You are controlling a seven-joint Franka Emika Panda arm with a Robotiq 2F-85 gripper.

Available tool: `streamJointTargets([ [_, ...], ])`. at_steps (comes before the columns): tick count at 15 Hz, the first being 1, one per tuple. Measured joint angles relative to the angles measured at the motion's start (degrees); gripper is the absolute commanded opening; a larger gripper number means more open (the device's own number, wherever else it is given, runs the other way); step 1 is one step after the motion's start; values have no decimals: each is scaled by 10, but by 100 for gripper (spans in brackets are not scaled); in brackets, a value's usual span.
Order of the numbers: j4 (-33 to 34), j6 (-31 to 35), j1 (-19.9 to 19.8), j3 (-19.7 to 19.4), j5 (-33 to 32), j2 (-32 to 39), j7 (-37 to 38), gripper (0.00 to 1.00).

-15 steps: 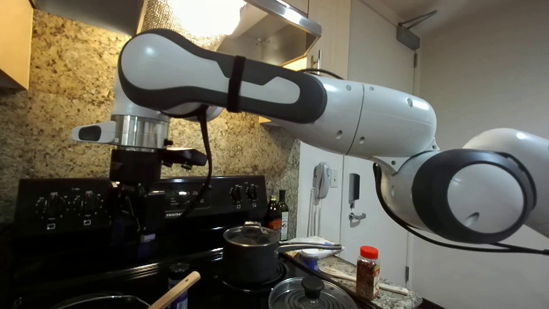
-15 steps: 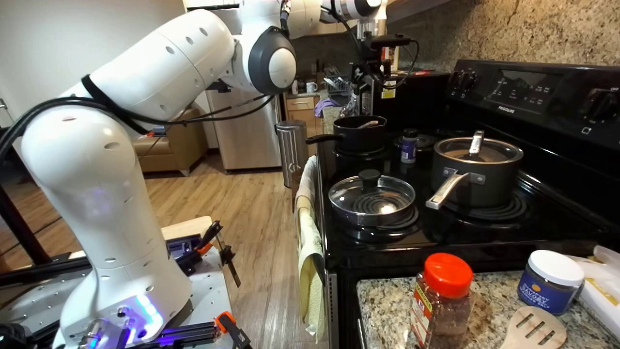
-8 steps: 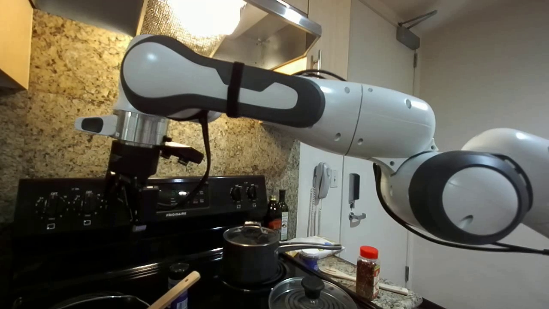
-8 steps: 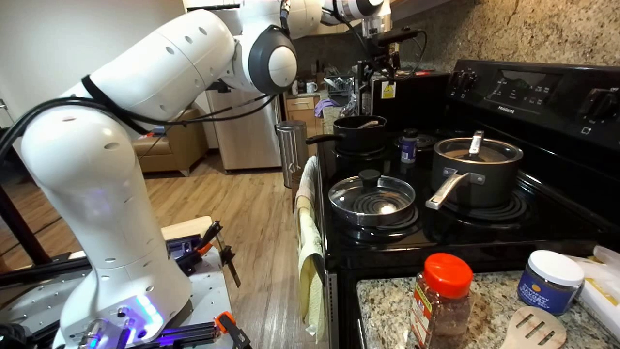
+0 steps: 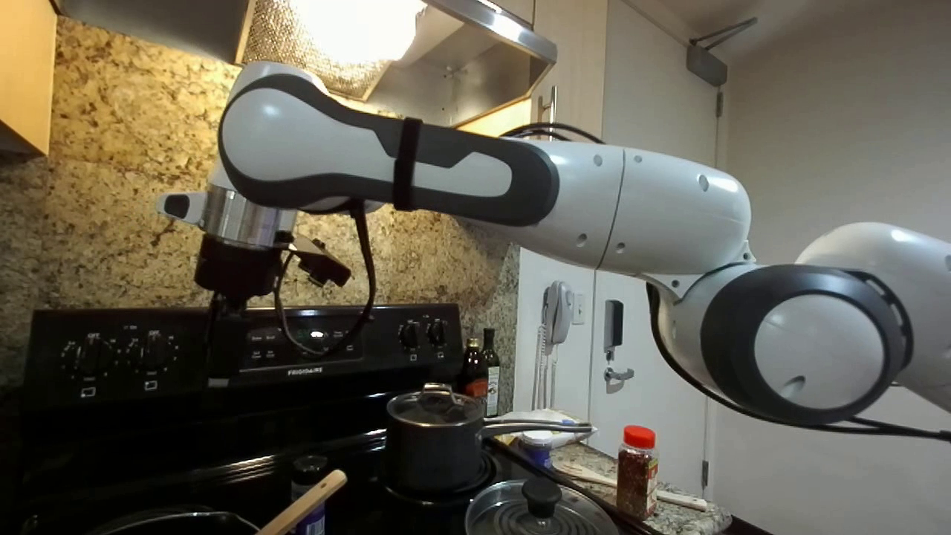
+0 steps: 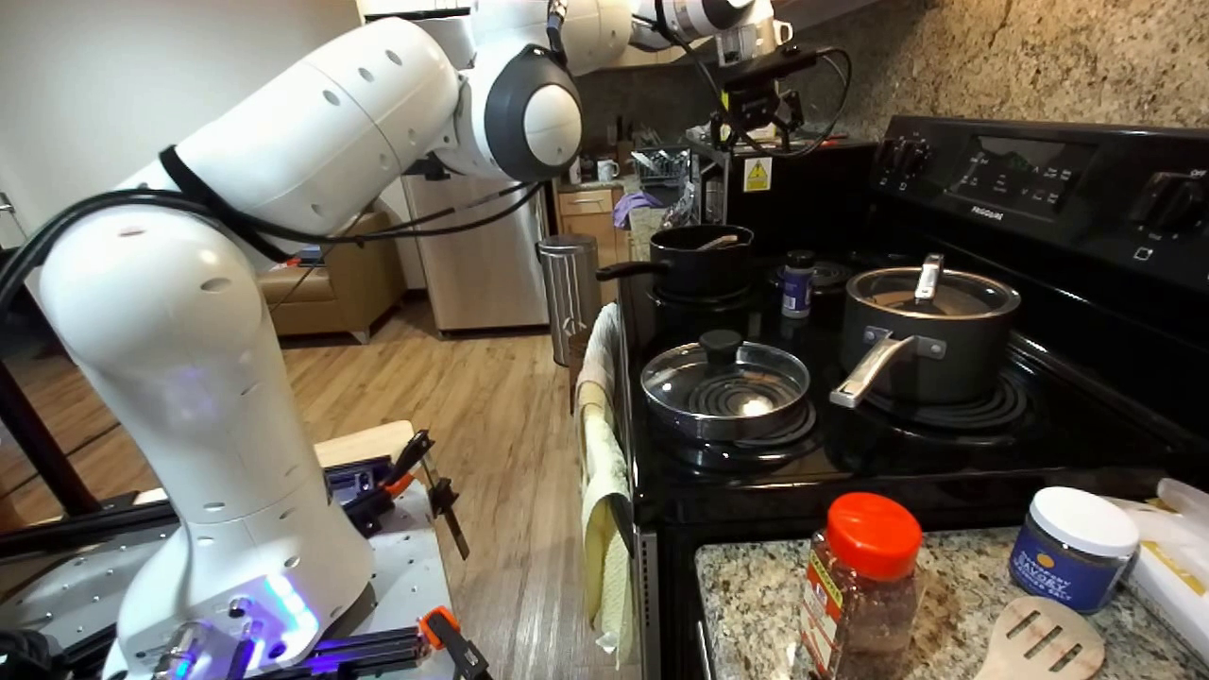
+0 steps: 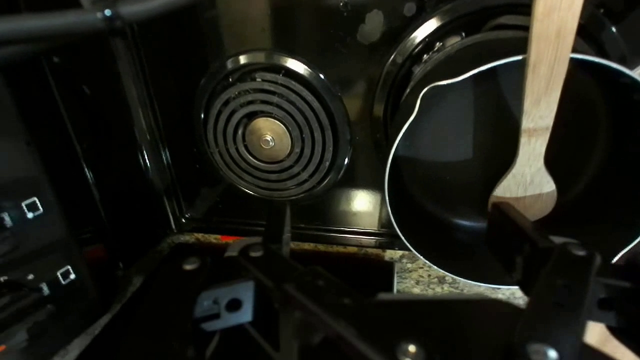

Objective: Take the spatula on top of the black pot and put it inside the pot

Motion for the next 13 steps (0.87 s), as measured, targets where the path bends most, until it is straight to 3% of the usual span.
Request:
streamJointTargets([
  [5, -1, -16, 10, -18, -6, 0, 160, 100],
  [9, -1, -78, 20, -26, -12, -3, 276, 100],
  [13, -2, -95, 23, -25, -11, -4, 296, 100],
])
